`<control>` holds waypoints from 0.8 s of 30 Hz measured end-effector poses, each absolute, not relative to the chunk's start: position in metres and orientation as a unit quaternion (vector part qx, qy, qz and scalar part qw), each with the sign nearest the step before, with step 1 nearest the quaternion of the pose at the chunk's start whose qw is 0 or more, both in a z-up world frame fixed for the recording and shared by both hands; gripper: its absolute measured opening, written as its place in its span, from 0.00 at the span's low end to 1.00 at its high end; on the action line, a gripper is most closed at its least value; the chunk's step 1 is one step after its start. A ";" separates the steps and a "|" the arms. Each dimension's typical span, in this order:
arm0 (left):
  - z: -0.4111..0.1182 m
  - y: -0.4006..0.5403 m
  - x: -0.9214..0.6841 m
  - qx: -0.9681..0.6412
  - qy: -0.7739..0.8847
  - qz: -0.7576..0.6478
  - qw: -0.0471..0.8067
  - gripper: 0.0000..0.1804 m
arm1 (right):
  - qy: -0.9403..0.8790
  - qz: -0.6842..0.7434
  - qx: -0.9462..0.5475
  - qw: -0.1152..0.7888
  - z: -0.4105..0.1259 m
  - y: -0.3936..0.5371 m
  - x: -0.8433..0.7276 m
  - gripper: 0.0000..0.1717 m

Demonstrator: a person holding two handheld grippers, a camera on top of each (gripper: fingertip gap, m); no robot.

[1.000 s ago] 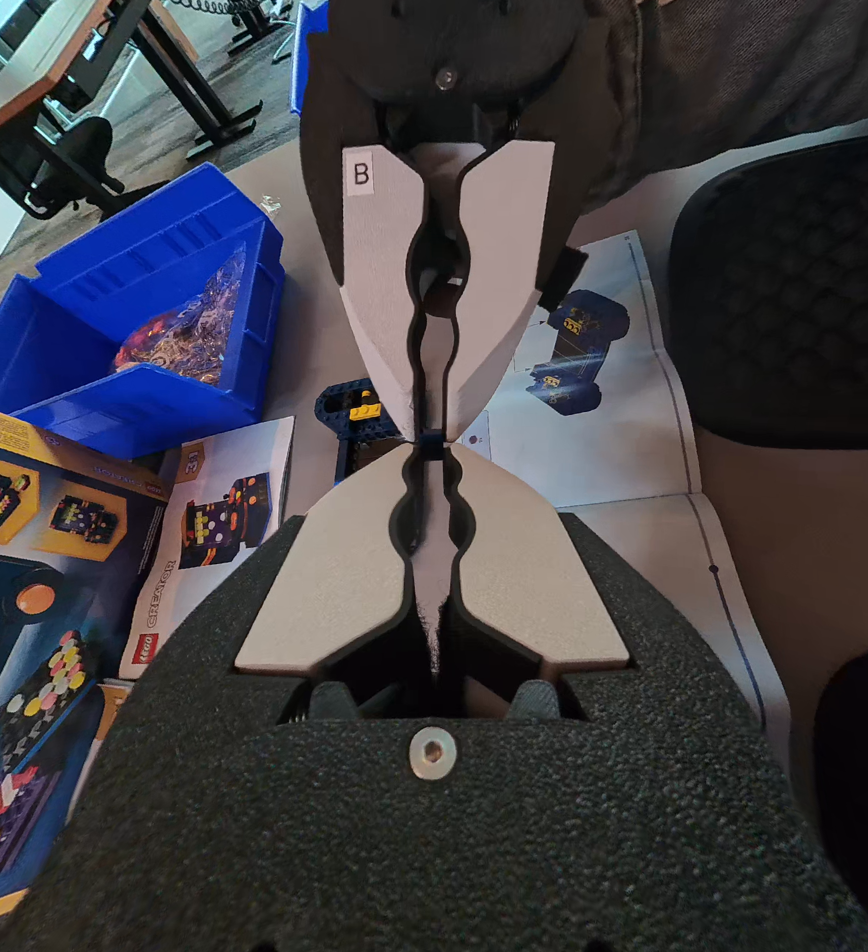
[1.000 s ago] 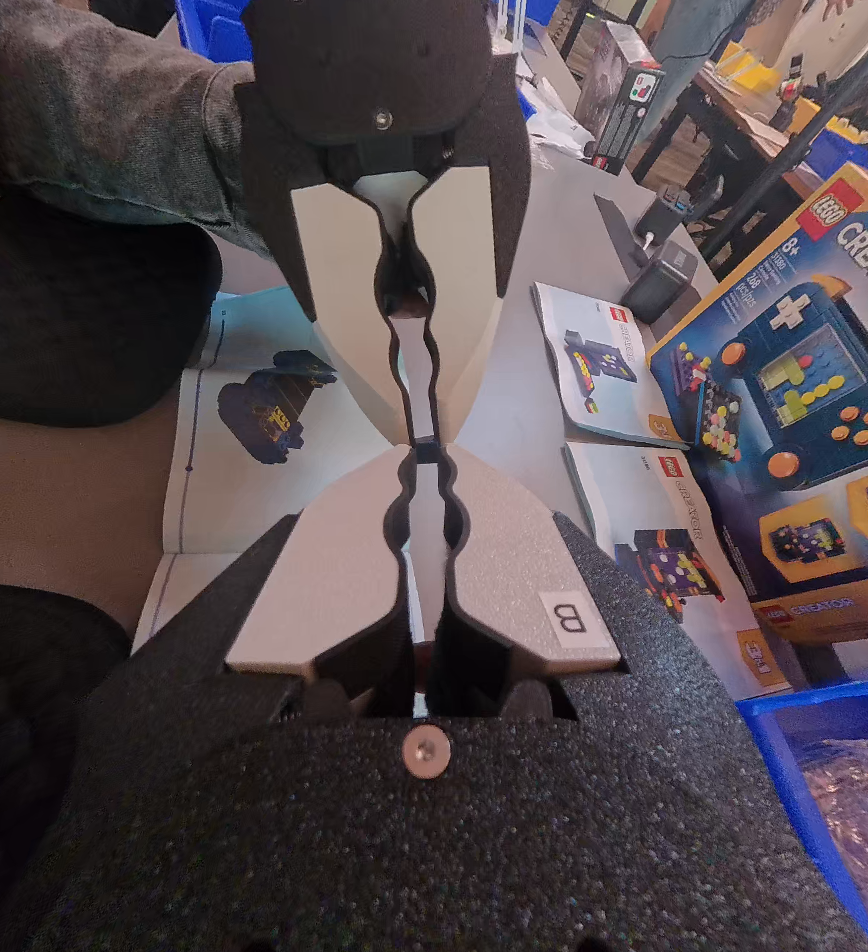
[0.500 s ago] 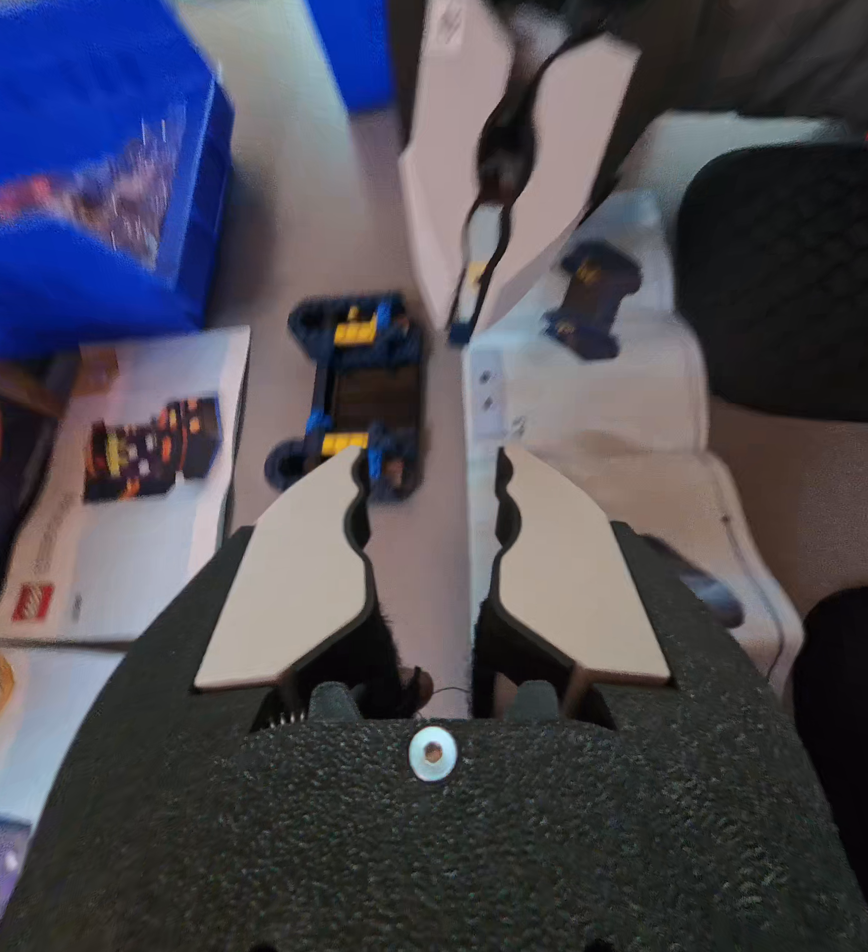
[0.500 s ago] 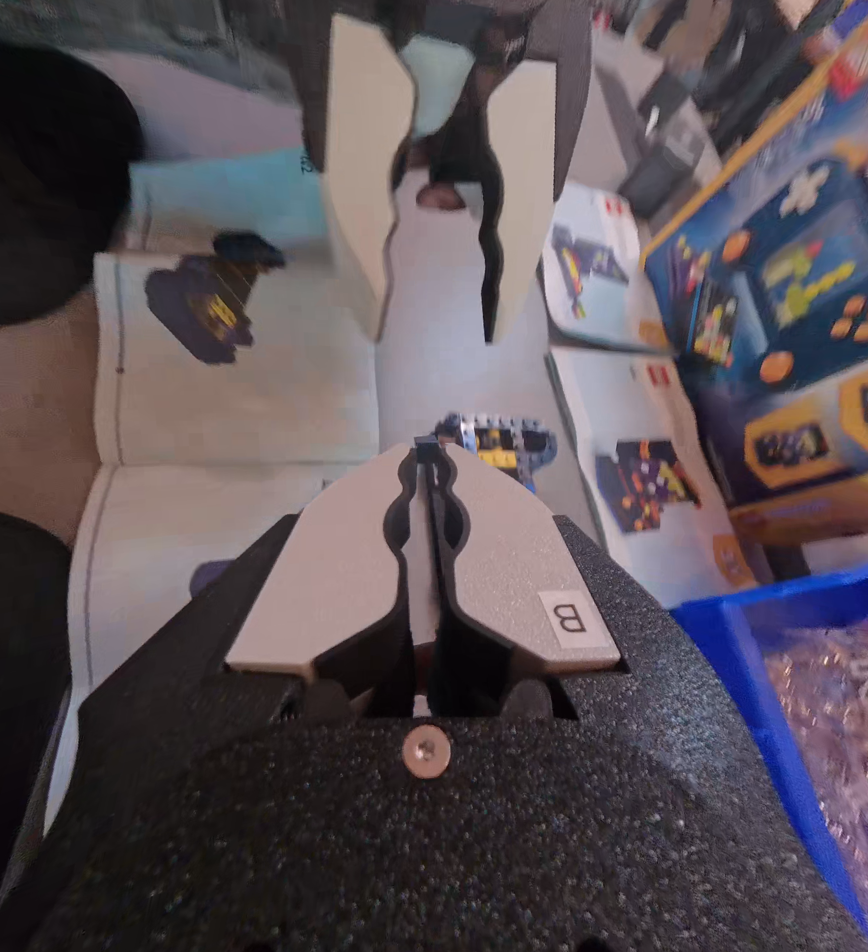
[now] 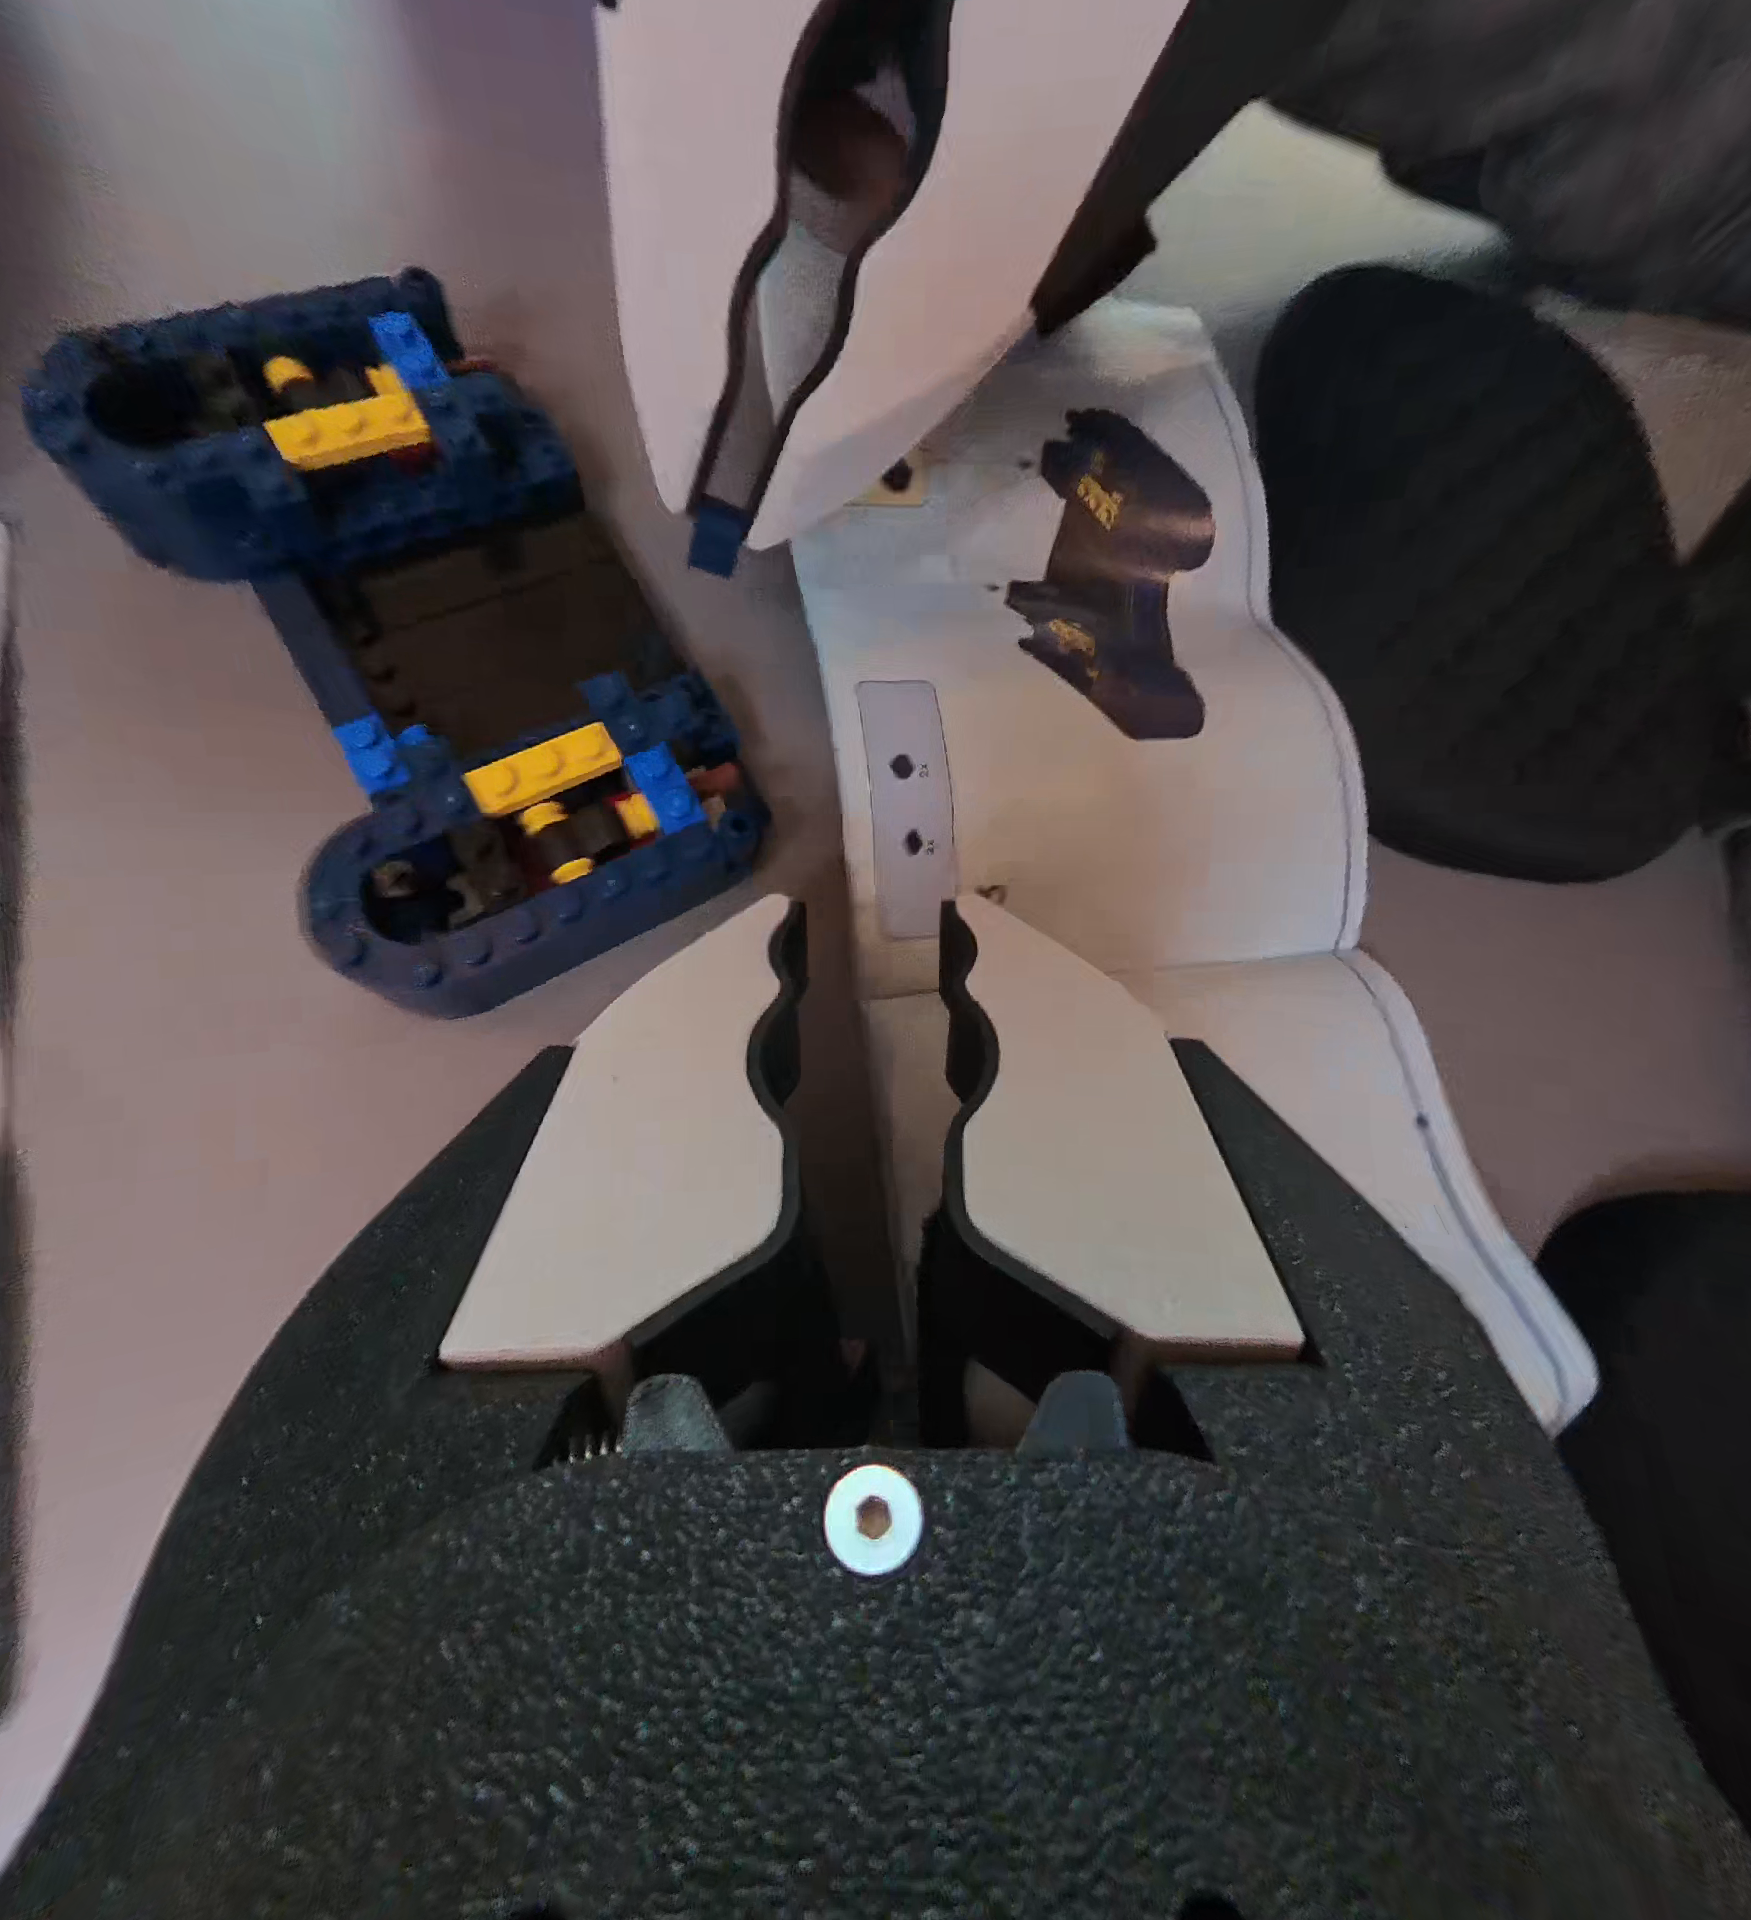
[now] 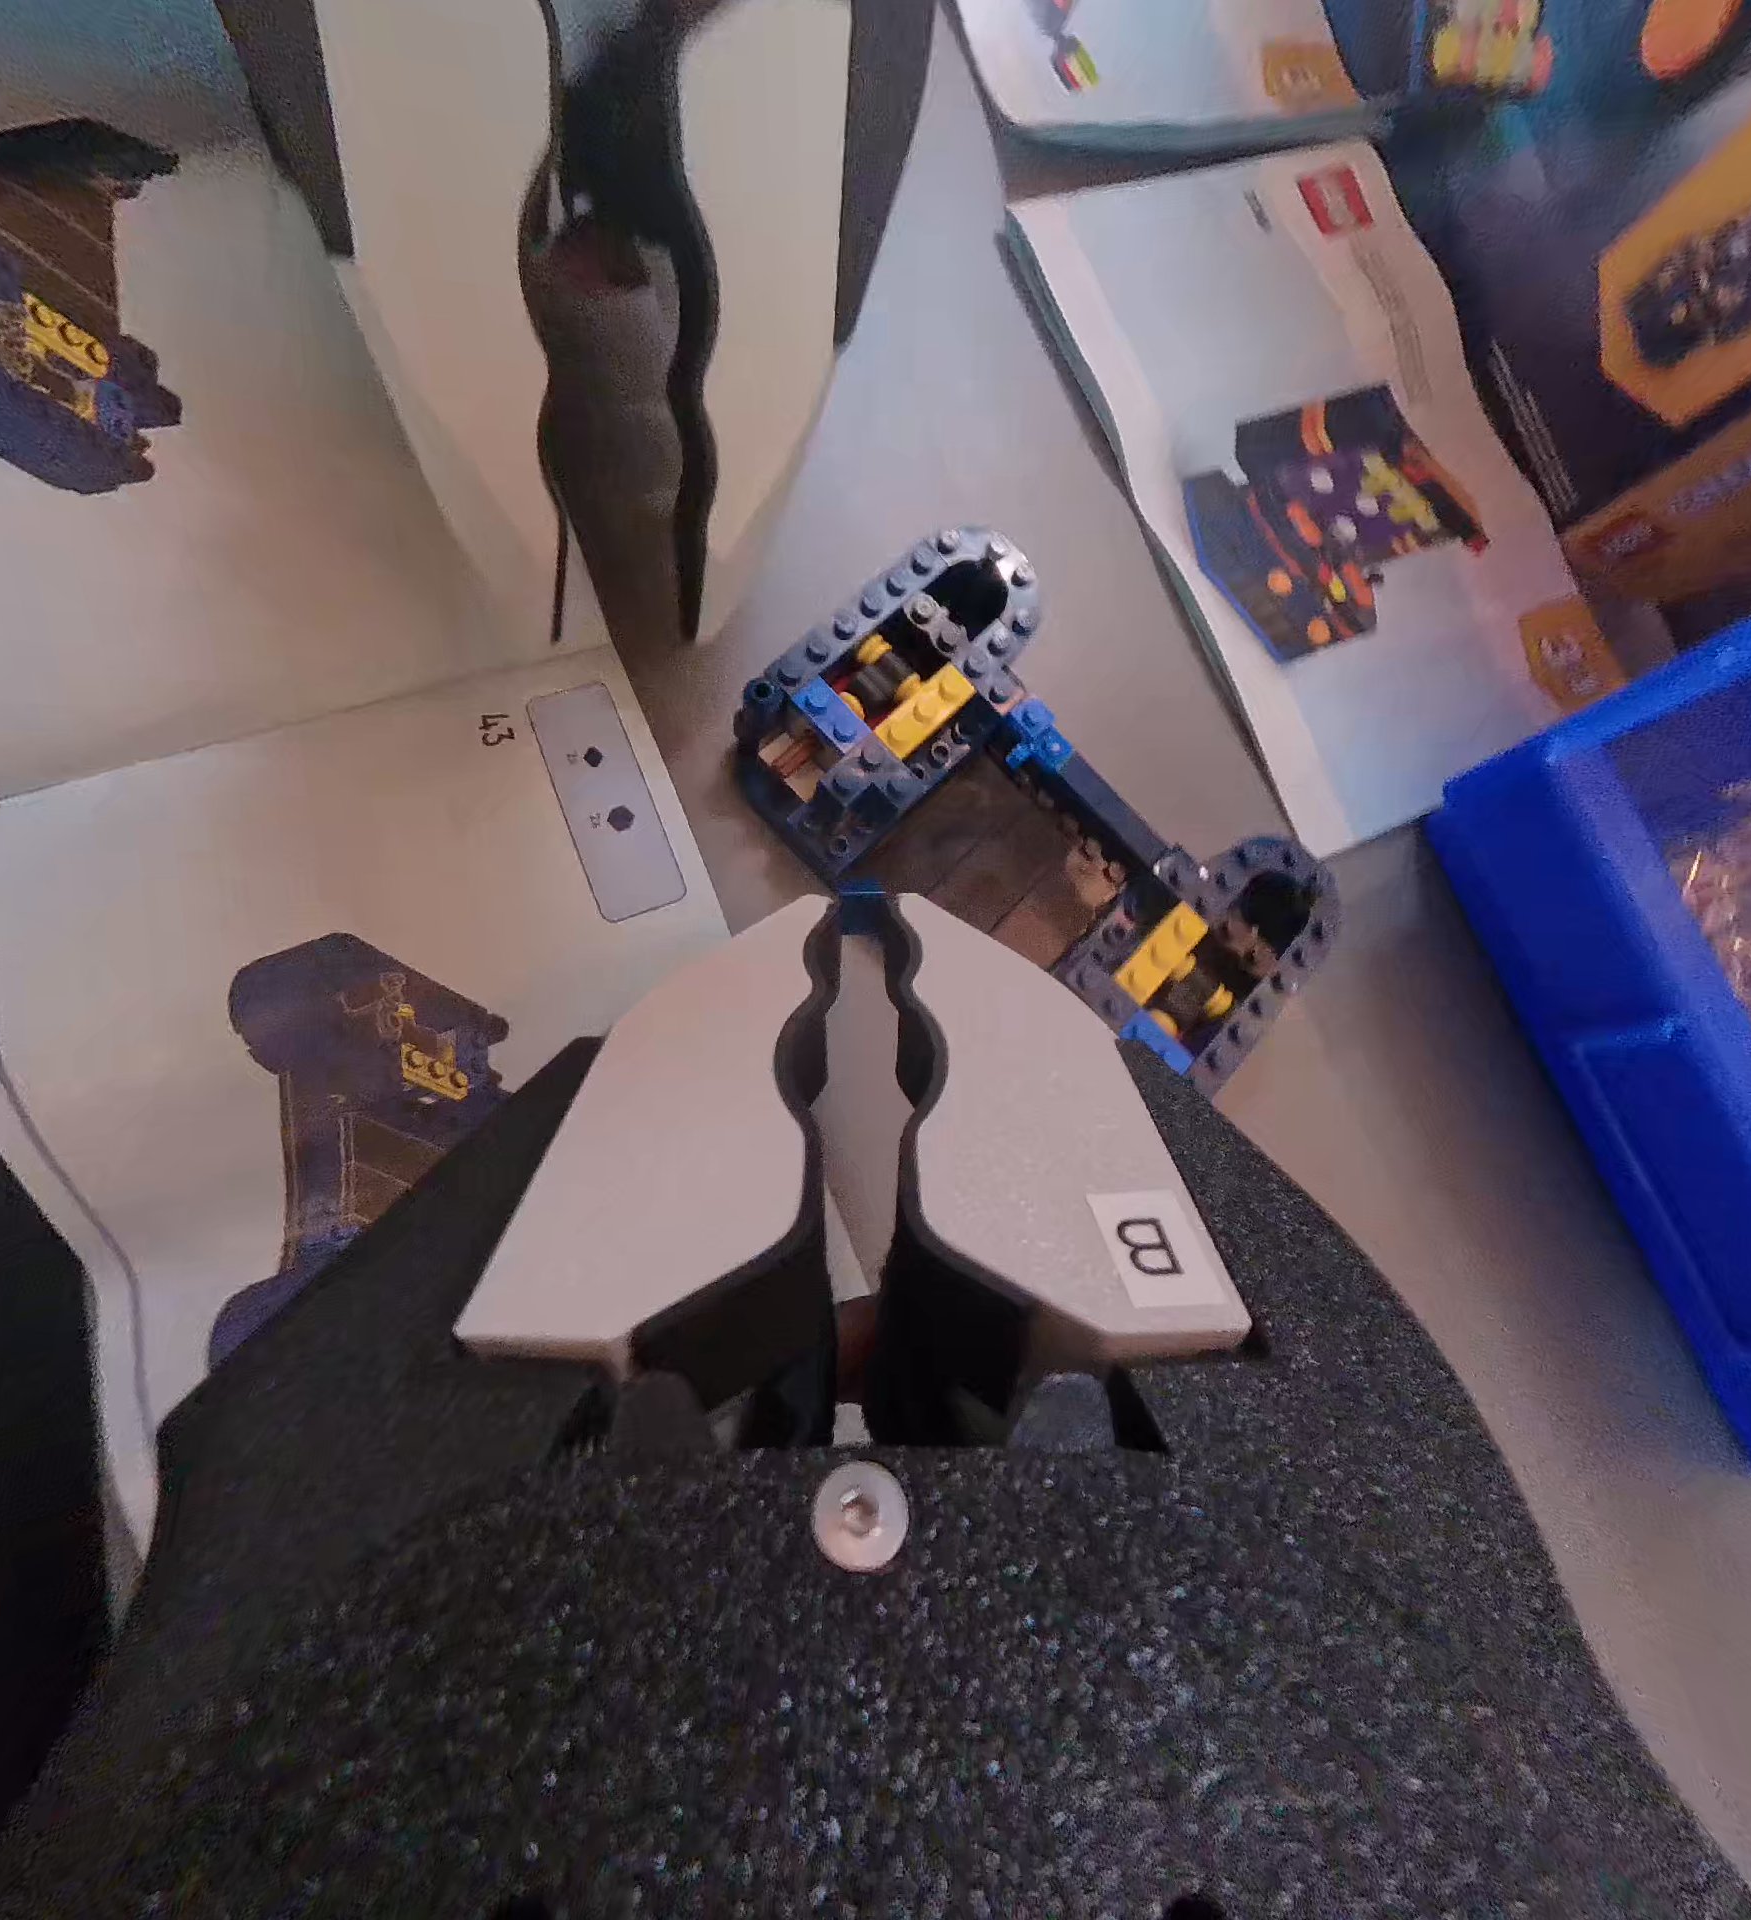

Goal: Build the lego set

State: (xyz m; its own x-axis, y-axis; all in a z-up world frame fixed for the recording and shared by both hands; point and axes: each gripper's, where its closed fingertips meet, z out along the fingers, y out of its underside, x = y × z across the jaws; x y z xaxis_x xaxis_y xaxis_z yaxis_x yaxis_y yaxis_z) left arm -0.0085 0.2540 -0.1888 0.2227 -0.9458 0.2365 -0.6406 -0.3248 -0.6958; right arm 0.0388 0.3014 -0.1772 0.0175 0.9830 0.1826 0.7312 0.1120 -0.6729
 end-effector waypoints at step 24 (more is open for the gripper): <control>-0.208 0.304 -0.007 -0.673 0.628 -0.226 0.320 0.34 | -0.555 0.248 -0.770 0.194 -0.184 0.302 0.038 0.04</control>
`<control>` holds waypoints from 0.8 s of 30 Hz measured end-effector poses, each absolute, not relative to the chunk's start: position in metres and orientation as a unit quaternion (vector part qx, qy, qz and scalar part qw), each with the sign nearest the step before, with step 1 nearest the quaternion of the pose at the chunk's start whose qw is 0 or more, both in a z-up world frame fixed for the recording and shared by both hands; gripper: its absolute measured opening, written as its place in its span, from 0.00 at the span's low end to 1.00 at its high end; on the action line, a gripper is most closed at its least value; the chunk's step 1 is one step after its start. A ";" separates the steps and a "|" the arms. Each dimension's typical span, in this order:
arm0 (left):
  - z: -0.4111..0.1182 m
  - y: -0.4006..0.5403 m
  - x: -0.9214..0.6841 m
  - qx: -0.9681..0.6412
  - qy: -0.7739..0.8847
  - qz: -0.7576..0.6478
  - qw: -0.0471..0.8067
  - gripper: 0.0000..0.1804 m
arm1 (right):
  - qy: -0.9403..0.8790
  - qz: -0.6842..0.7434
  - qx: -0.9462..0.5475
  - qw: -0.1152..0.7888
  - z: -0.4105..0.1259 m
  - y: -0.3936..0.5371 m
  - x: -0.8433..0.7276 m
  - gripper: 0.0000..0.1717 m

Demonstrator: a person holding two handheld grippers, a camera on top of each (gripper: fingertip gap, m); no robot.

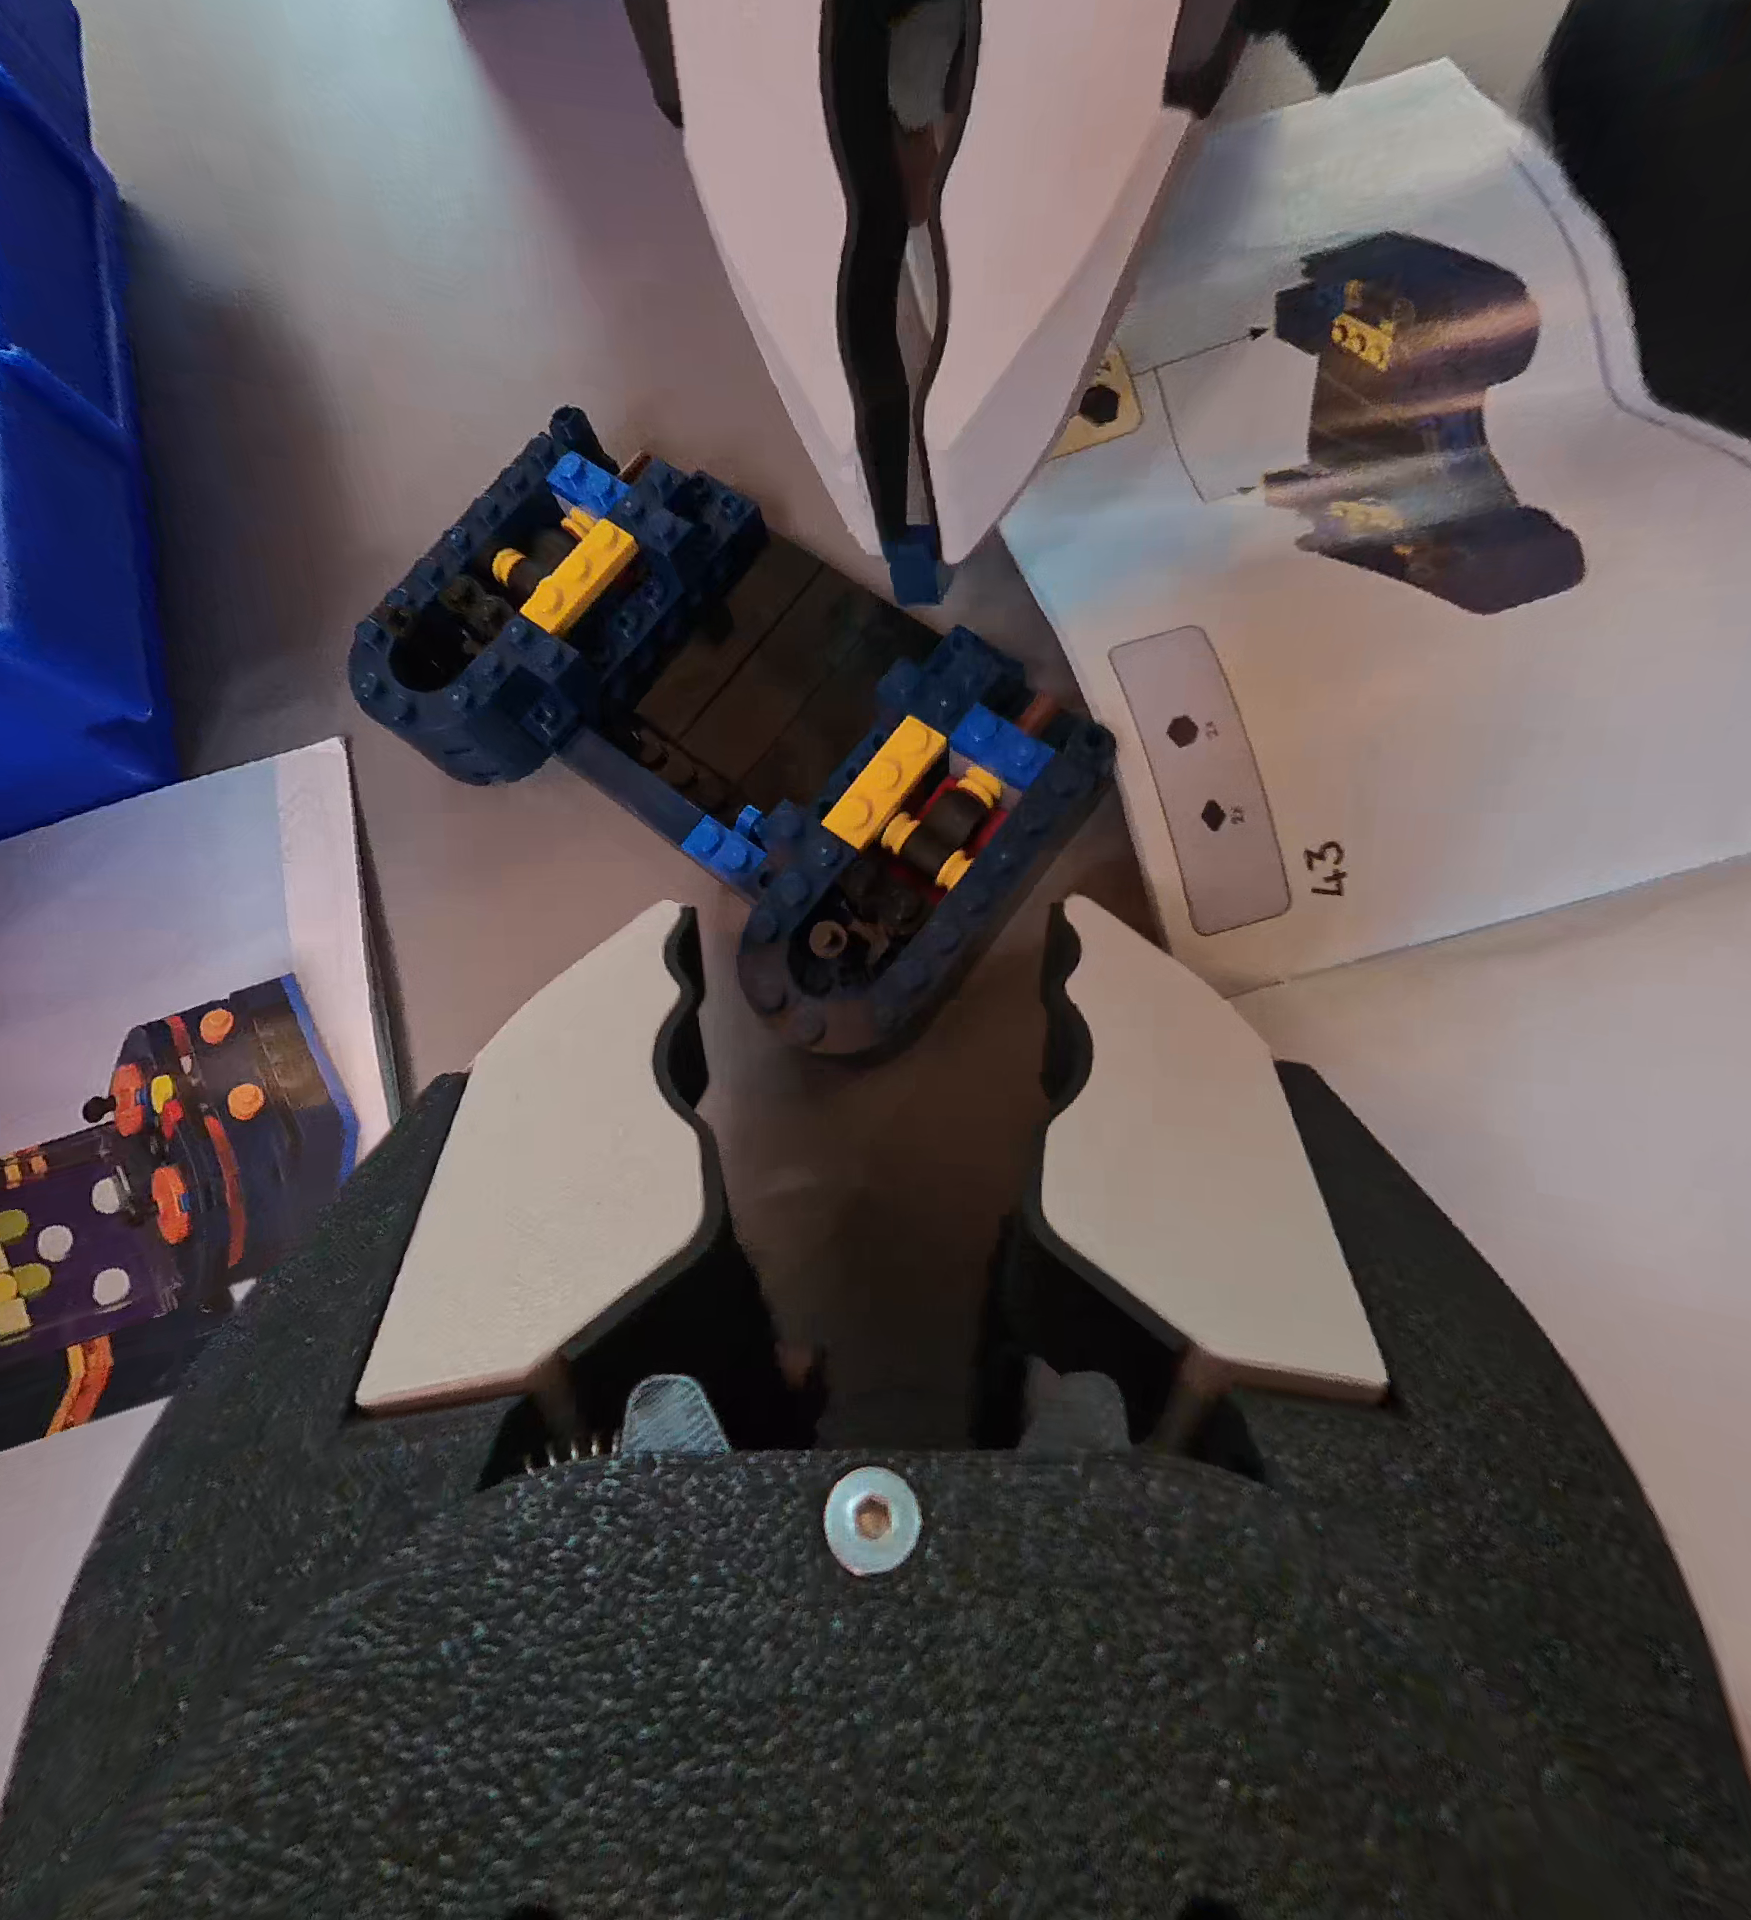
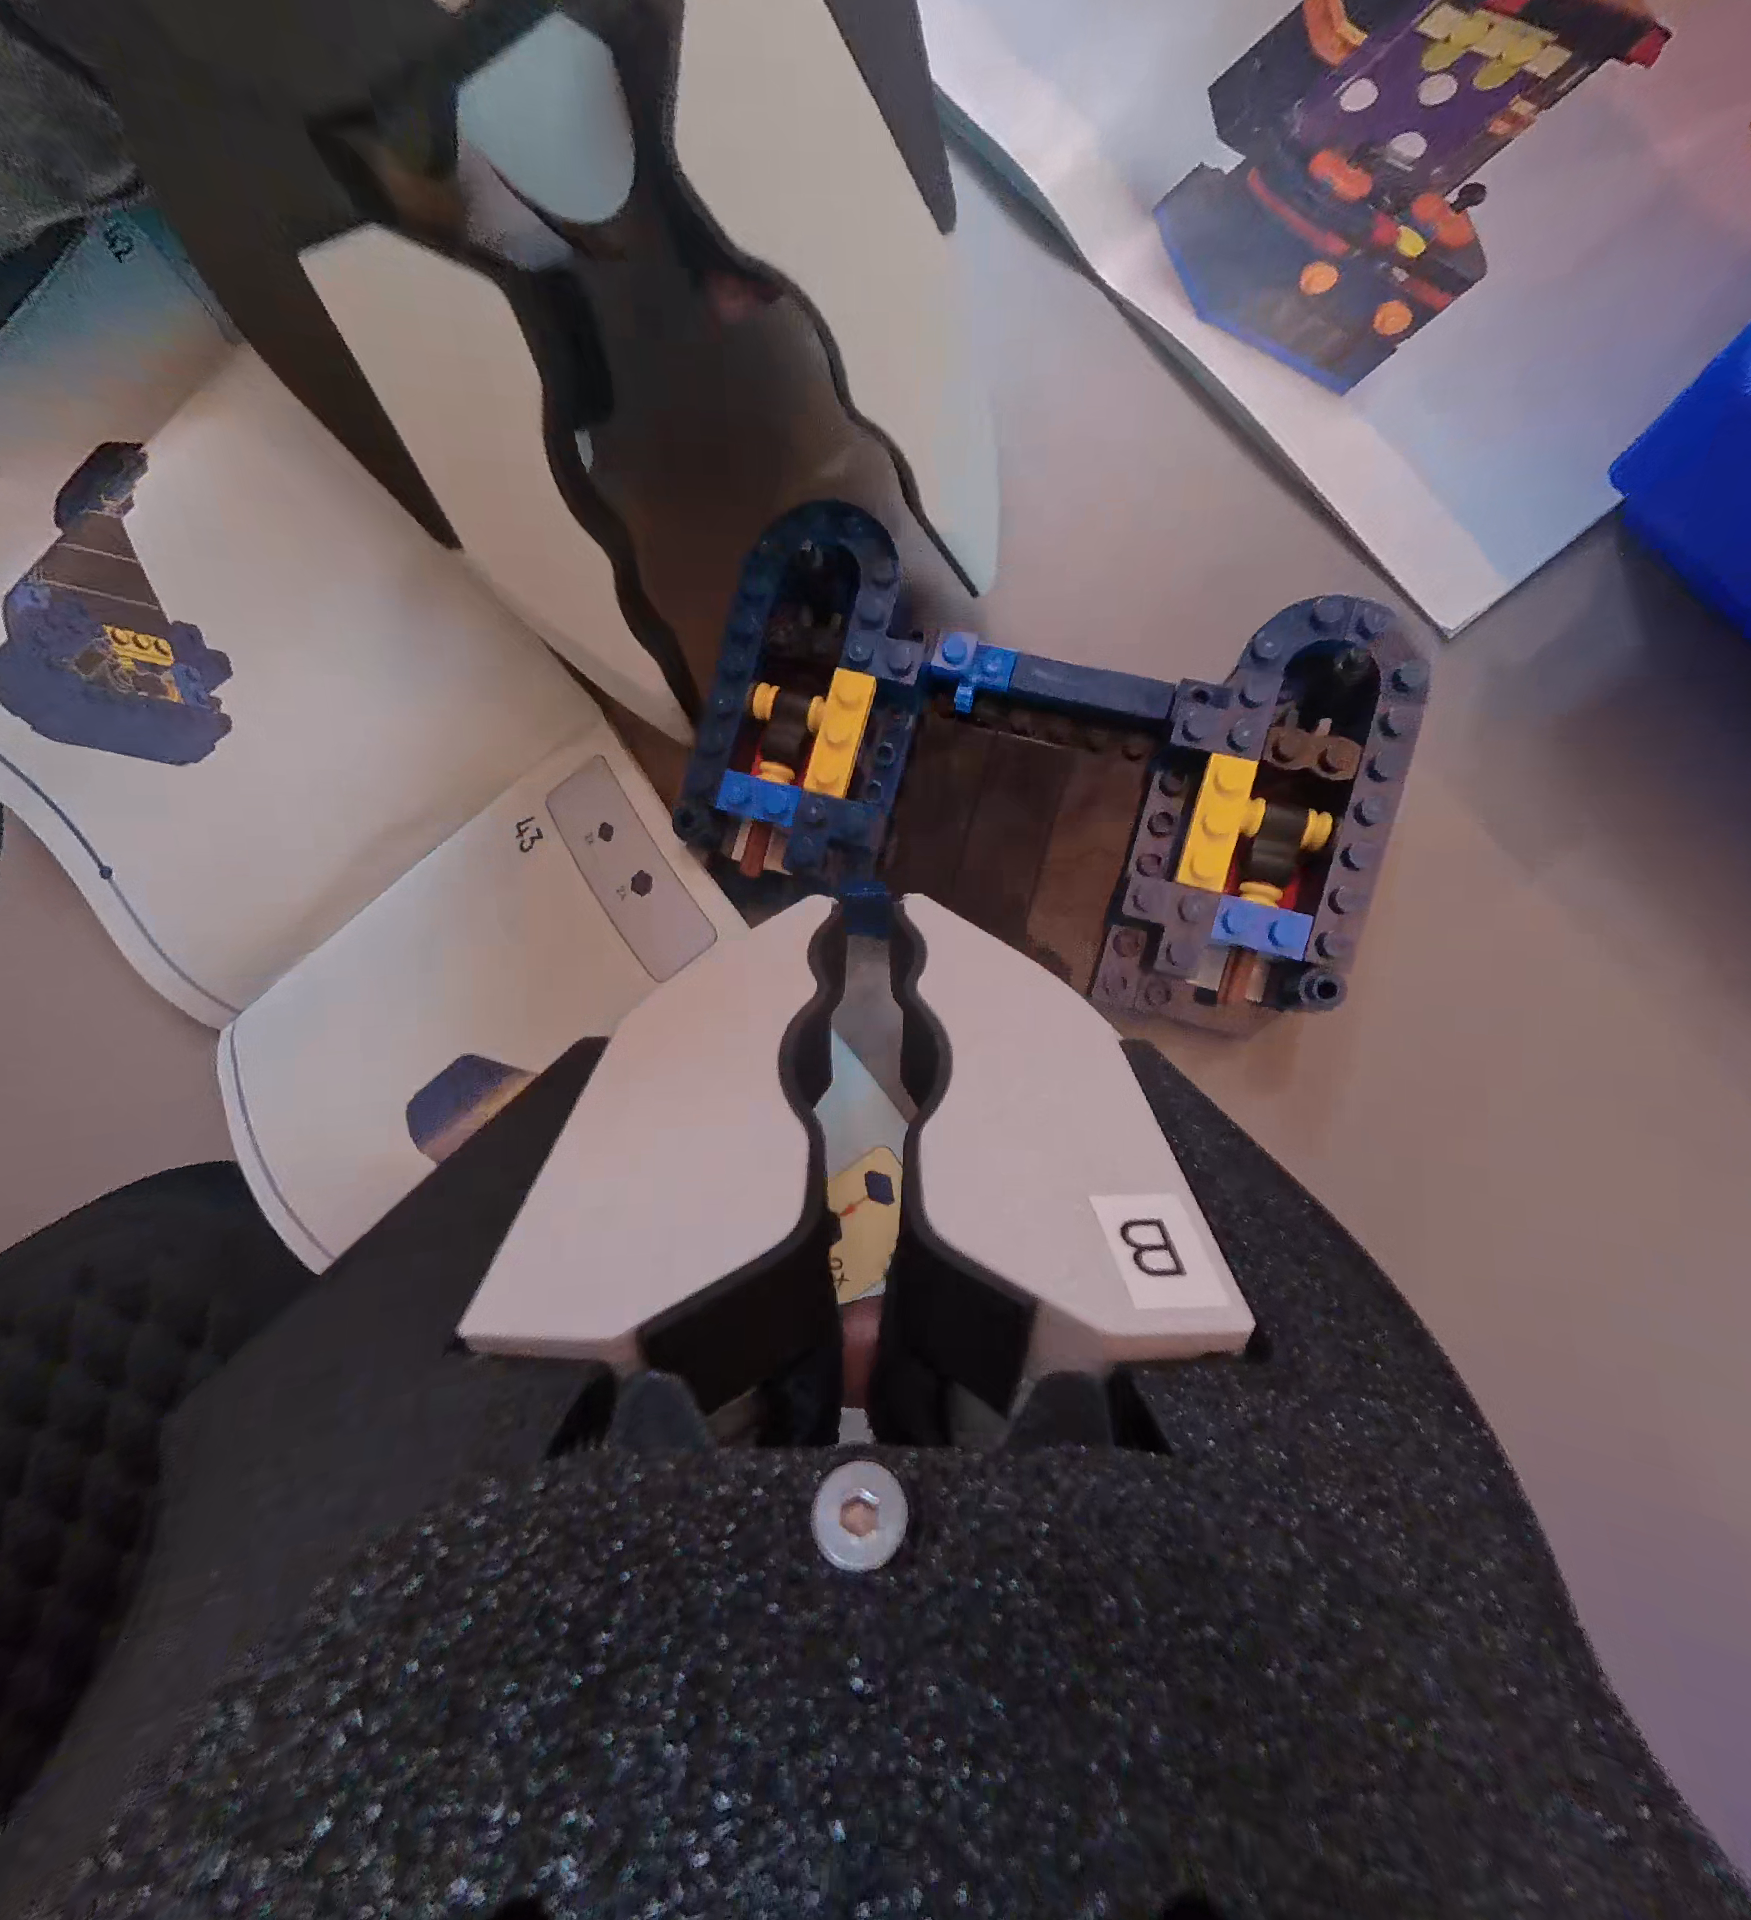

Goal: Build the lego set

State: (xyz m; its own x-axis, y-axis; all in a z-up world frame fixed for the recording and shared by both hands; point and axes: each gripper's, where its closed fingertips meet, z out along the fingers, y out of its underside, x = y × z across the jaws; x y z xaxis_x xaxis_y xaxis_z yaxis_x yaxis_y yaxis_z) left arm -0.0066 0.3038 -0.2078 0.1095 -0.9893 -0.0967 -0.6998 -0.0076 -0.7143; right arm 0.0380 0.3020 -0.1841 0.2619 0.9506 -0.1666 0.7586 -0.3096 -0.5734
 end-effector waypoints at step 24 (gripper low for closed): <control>-0.209 0.304 0.000 -0.665 0.623 -0.229 0.343 0.29 | -0.517 0.197 -0.825 0.114 -0.195 0.305 0.034 0.04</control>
